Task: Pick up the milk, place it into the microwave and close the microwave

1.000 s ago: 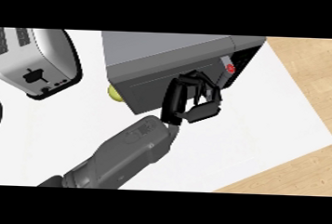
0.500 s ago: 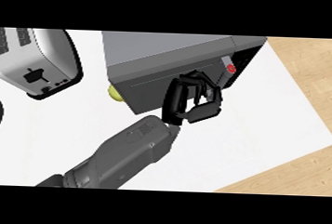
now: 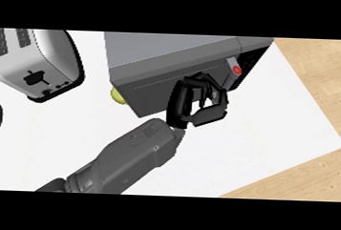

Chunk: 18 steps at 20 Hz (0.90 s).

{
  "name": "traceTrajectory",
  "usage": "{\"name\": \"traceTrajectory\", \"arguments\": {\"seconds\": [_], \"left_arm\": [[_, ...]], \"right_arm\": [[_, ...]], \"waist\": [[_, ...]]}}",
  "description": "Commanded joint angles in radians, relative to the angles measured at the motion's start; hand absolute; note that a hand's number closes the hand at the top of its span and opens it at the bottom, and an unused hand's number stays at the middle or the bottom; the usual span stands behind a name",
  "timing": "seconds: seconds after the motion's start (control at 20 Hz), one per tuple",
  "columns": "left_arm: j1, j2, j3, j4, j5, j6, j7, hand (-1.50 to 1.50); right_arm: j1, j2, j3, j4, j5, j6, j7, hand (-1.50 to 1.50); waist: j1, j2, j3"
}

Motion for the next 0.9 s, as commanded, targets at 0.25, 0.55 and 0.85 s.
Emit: {"name": "traceTrajectory", "arguments": {"seconds": [0.25, 0.55, 0.85], "left_arm": [[-0.086, 0.000, -0.005, 0.118, 0.007, -0.031, 0.021, 1.50], [-0.087, 0.000, -0.040, 0.186, 0.007, 0.026, 0.070, 1.50], [-0.070, 0.000, -0.046, 0.216, 0.043, 0.081, 0.098, 1.50]], "right_arm": [[-0.009, -0.026, 0.002, 0.004, -0.056, 0.027, 0.014, -1.50], [-0.012, -0.034, 0.017, -0.005, -0.106, 0.054, 0.019, -1.50], [-0.021, -0.065, -0.005, -0.015, -0.137, 0.049, 0.033, -1.50]], "waist": [[-0.024, 0.018, 0.002], [-0.007, 0.011, 0.004], [0.031, 0.001, -0.001]]}}
